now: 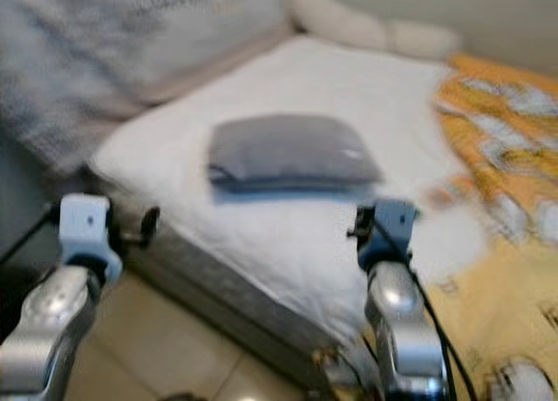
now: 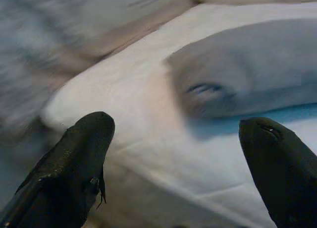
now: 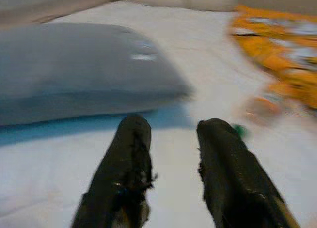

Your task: Clean up the room

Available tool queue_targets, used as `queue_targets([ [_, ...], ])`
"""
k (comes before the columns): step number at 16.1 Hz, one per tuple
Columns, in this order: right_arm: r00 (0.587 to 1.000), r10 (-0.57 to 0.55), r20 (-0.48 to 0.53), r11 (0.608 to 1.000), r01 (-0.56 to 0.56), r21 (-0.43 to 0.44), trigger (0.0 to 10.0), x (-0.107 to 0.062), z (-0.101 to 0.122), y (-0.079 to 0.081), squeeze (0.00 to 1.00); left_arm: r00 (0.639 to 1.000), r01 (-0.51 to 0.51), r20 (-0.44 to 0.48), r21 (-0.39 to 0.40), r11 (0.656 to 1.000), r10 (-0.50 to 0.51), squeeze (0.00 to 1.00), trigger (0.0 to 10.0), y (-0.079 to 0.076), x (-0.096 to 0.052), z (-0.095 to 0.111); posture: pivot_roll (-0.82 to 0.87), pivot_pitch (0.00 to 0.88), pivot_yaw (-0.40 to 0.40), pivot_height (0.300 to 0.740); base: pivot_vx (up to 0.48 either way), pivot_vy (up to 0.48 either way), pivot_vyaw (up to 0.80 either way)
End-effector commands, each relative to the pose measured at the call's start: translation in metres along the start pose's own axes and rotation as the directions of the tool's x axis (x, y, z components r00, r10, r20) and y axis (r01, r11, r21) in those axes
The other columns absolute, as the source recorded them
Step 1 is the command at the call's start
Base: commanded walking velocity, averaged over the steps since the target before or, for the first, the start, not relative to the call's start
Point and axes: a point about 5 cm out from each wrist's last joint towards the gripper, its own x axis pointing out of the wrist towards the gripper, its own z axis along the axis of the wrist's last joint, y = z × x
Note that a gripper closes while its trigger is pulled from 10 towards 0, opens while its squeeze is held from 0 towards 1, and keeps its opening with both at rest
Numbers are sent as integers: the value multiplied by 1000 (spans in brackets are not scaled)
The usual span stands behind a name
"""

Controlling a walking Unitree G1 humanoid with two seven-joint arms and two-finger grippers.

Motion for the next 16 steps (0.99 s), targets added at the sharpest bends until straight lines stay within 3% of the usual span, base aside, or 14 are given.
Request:
queue_targets([
  [1,999,-41,-15,999,41,-8,10000,0,-2,-7,1000,999,46,20,3,999,-46,0,10000,-8,6,3,-74,0,21,740,255,0,-788],
  [3,999,-50,-13,999,49,-3,10000,1,0,-7,1000,997,71,31,6,997,-71,0,10000,-12,11,4,-82,0,23,740,266,0,-788],
  [6,1000,-23,-9,999,23,-26,10000,1,3,2,1000,996,79,40,7,997,-80,0,10000,-12,17,3,-97,0,22,740,284,0,0],
  [11,1000,-17,-9,999,17,-47,10000,6,7,-1,1000,995,82,53,-12,997,-81,0,10000,-15,24,3,-97,0,14,740,285,0,0],
  [16,1000,-8,-27,998,6,-56,10000,5,3,2,1000,993,98,63,-3,995,-98,0,10000,-17,29,3,-110,0,22,740,286,0,-750],
])
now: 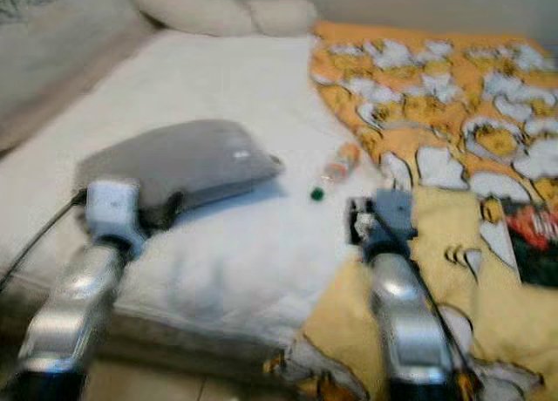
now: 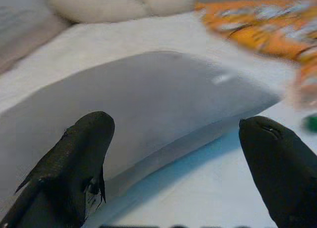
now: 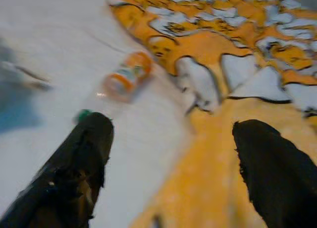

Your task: Clean up the room

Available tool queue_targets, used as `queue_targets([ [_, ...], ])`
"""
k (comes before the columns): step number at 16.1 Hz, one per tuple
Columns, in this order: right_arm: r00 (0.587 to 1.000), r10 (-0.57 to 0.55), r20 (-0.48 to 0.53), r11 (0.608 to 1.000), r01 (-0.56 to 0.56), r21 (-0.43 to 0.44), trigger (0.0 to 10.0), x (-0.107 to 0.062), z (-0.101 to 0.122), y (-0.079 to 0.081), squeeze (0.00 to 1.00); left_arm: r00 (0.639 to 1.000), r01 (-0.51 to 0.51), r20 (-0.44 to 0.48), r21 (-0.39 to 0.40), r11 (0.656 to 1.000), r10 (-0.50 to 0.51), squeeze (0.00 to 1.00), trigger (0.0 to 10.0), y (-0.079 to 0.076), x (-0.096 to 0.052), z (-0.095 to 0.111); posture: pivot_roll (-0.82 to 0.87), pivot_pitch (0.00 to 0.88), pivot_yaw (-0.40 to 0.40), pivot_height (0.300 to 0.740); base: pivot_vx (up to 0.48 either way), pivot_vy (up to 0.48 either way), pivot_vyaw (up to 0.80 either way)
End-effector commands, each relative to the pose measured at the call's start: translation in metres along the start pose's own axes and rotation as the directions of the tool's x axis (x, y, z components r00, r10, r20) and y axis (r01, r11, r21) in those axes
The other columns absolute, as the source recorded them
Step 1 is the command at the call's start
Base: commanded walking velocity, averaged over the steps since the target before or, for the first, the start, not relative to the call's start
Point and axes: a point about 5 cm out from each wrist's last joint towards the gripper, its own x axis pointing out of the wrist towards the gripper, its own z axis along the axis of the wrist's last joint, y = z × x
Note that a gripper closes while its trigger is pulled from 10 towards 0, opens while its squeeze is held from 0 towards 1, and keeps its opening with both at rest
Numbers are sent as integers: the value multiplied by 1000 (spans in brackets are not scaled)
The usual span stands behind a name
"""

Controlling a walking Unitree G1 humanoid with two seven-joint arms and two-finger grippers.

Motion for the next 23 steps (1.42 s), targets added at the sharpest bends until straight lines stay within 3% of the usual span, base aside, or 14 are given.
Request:
queue_targets([
  [1,1000,20,18,1000,-20,2,10000,0,5,5,1000,1000,-16,-1,20,1000,16,0,10000,8,-1,0,-113,0,25,740,289,0,-406],
  [4,1000,1,10,1000,-1,6,10000,-2,3,1,1000,1000,-6,7,18,1000,6,0,10000,7,1,1,-115,0,28,740,286,0,0],
  [7,1000,5,6,1000,-5,16,10000,-2,3,3,1000,1000,0,13,22,1000,-1,0,10000,5,2,2,-114,0,28,740,282,0,-750],
  [18,999,28,-18,999,-28,-33,10000,0,0,4,1000,1000,14,1,36,999,-14,0,10000,3,3,0,-118,0,24,740,0,0,0],
  [23,992,125,-2,992,-125,8,10000,1,3,9,1000,1000,26,-4,45,999,-26,0,10000,4,5,-1,-125,0,22,740,0,0,0],
])
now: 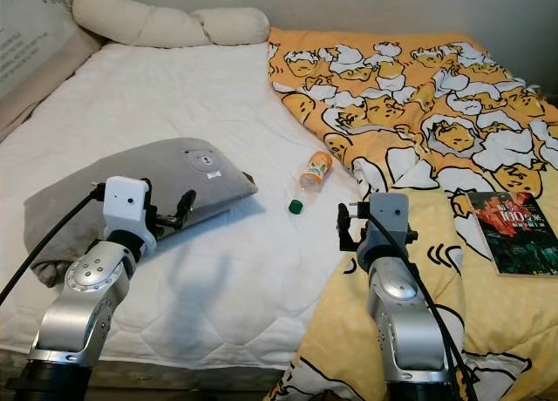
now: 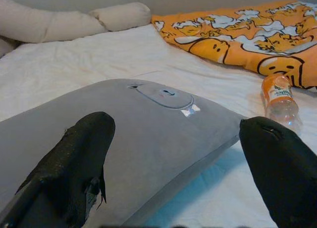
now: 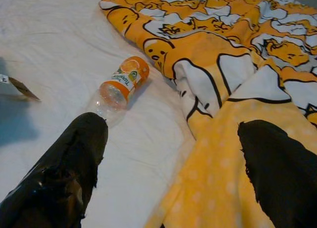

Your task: Clean up the room

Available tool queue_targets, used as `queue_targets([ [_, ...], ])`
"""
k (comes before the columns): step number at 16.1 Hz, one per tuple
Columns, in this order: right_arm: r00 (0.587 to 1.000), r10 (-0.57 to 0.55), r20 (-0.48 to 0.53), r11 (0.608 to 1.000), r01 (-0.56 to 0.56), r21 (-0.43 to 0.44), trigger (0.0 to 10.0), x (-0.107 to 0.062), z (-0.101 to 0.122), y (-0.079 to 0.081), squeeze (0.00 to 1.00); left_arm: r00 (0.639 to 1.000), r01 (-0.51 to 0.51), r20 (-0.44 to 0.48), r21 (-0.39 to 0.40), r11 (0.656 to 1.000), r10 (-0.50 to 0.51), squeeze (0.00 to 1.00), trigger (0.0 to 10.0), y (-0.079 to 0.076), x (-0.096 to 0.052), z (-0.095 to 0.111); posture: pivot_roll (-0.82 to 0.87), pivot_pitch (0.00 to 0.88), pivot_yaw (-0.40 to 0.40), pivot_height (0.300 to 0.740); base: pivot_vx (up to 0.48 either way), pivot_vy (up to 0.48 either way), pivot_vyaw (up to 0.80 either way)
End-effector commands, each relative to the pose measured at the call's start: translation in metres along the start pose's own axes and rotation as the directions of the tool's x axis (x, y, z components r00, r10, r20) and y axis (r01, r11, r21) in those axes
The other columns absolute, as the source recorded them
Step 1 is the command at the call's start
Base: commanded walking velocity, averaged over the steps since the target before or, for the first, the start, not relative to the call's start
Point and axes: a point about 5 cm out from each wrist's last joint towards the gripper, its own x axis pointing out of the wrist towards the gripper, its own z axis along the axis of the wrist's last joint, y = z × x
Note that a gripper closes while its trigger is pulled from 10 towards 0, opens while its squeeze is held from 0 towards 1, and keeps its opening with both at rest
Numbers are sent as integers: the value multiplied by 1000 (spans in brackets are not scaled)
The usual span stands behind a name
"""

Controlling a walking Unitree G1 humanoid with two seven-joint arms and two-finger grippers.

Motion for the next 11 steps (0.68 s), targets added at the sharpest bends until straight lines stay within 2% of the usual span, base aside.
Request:
queue_targets([
  [1,1000,23,8,1000,-23,-7,10000,6,4,-1,1000,1000,7,4,20,1000,-7,0,10000,1,1,2,-128,0,25,740,0,0,0],
  [3,1000,29,11,1000,-29,1,10000,27,10,-3,1000,999,35,8,34,999,-35,0,10000,-1,3,7,-128,0,39,740,0,0,0],
  [5,998,68,-7,994,-68,-87,10000,56,14,2,1000,996,84,9,89,993,-85,0,10000,0,2,9,-96,0,10,740,0,0,0],
  [6,997,76,-22,993,-78,-86,10000,68,18,4,1000,995,96,9,113,989,-98,0,10000,4,-2,11,-76,0,-2,740,0,0,0],
  [8,993,118,-28,988,-121,-96,10000,88,29,14,1000,995,100,4,151,984,-102,0,10000,13,-16,20,-3,0,-29,740,0,0,0],
  [10,990,141,-9,982,-141,-126,10000,101,44,22,1000,991,126,14,175,977,-130,0,10000,15,-21,29,27,6,-46,740,0,0,0],
  [11,988,155,-5,981,-154,-116,10000,105,51,27,1000,990,134,16,193,972,-139,0,10000,18,-21,32,44,66,-65,740,0,0,0],
])
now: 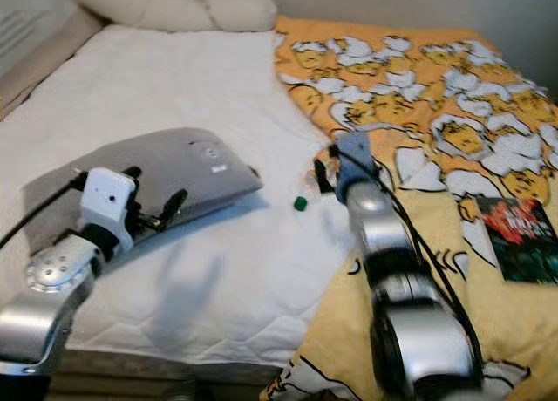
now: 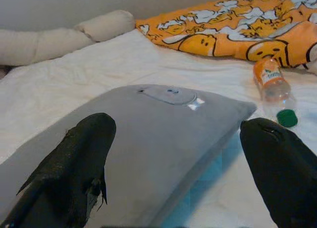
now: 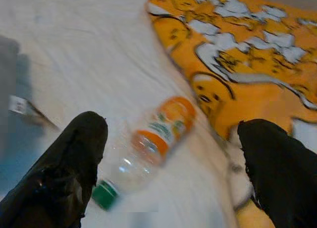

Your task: Clean up the room

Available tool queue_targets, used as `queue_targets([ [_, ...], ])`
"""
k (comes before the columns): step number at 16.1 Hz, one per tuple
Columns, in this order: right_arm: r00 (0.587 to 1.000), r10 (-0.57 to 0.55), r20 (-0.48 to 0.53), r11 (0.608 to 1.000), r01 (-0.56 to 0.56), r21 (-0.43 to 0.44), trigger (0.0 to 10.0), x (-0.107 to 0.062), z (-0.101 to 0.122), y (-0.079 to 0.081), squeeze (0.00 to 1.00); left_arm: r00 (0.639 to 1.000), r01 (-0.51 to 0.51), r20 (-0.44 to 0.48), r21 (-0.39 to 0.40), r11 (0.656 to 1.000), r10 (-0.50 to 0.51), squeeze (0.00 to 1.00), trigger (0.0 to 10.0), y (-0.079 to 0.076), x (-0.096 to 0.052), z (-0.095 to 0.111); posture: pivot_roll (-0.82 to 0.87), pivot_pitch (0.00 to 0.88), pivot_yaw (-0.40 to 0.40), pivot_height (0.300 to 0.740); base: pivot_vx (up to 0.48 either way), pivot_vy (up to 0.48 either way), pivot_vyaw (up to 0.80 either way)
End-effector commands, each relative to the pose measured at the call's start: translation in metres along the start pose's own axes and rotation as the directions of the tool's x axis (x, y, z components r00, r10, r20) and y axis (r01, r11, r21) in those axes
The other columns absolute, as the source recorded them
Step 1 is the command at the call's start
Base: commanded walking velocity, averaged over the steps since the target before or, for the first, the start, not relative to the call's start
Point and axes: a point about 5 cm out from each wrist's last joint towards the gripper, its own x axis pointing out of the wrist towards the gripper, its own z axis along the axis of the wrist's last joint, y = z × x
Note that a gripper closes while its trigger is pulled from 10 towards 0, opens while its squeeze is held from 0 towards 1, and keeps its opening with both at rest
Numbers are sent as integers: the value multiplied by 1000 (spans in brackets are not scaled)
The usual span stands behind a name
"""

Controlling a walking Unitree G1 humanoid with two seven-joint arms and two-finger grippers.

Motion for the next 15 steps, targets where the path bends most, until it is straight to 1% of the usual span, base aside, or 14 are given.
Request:
queue_targets([
  [1,1000,18,4,1000,-18,14,10000,3,2,3,1000,1000,13,3,17,1000,-13,0,10000,4,-3,5,70,99,-80,740,0,0,0],
  [2,999,33,8,999,-33,18,10000,5,5,6,1000,1000,13,1,28,1000,-13,0,10000,5,-4,7,75,102,-82,740,0,0,0],
  [3,999,45,9,999,-45,13,10000,7,6,10,1000,1000,14,2,40,999,-15,0,10000,6,-10,12,104,113,-97,740,0,0,0],
  [5,999,45,-10,999,-45,-3,10000,8,5,13,1000,1000,14,4,46,999,-14,0,10000,5,-17,19,122,128,-105,740,0,0,0],
  [6,999,28,-31,1000,-28,1,10000,8,1,15,1000,1000,24,-2,57,998,-24,0,10000,3,-27,22,131,152,-108,740,0,0,0],
  [7,999,15,-42,1000,-15,8,10000,8,-2,14,1000,1000,30,-7,60,998,-30,0,10000,2,-28,22,132,155,-108,740,0,0,0],
  [8,999,2,-52,1000,-1,12,10000,8,-5,13,1000,999,40,-12,67,997,-39,0,10000,-1,-34,24,142,170,-106,740,0,0,0],
  [9,999,2,-51,1000,-1,12,10000,8,-6,13,1000,999,41,-13,68,997,-40,0,10000,-1,-36,25,142,170,-106,740,0,0,0],
  [12,997,-15,-70,1000,16,14,10000,6,-14,10,1000,998,56,-21,69,996,-55,0,10000,-6,-43,35,166,192,-83,740,0,0,0],
  [15,997,-14,-74,999,16,30,10000,6,-16,11,1000,998,56,-11,94,994,-55,0,10000,-2,-53,48,218,219,-60,740,0,0,0],
])
